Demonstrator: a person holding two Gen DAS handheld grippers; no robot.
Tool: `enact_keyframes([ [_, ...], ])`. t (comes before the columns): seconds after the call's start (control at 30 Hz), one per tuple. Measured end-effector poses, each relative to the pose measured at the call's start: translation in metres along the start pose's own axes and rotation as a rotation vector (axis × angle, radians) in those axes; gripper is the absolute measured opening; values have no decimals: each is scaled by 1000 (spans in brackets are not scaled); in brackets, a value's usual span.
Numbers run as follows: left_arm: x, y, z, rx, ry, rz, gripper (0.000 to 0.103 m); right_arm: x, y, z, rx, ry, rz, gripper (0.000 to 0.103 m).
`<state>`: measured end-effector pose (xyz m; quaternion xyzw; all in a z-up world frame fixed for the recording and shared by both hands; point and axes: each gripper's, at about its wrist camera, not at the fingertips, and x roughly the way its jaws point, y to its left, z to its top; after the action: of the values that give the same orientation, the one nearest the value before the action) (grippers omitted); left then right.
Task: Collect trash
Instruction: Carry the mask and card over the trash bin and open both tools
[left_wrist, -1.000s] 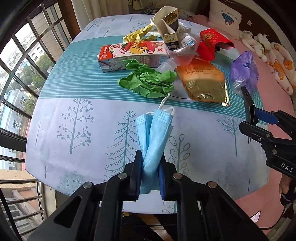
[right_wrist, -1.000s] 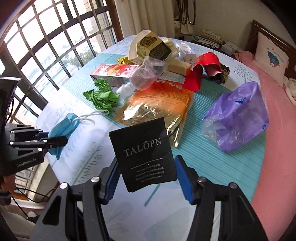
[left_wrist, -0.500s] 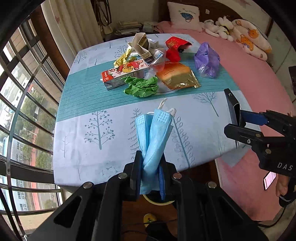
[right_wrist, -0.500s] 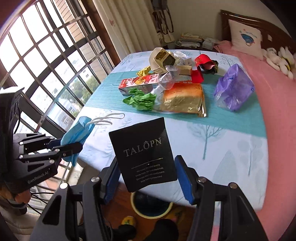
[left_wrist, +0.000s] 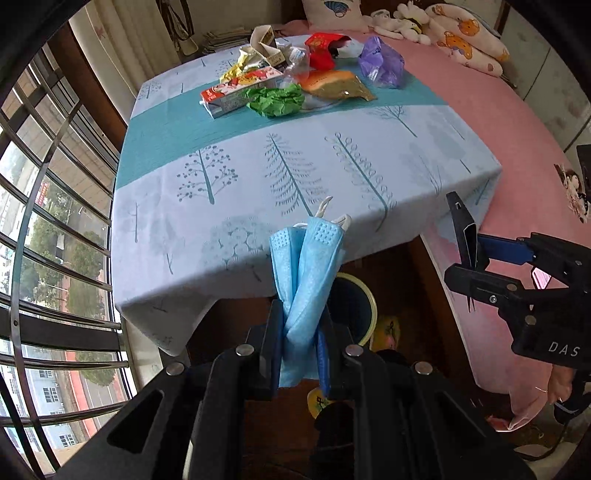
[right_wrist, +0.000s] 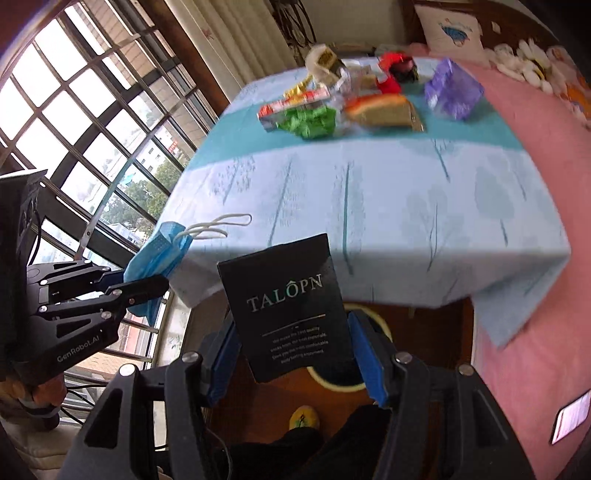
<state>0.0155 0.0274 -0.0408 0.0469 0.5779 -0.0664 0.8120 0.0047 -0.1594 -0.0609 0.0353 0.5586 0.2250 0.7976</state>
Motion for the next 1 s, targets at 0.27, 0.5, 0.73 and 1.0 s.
enact_keyframes([
  [0.27,60,-26,-32,28,119,-48,14,60,-29,-52,150,112,-5,58],
  [0.5,155,-40,-56,-7,170,-115,15,157,-78,-96,248,200,-26,59],
  [0.73,267,-51,-74,-39,213,-139,15,259,-132,-126,343,237,-53,60],
  [1.0,351,-62,-90,-24,228,-124,34,331,-166,-139,435,232,-18,64],
])
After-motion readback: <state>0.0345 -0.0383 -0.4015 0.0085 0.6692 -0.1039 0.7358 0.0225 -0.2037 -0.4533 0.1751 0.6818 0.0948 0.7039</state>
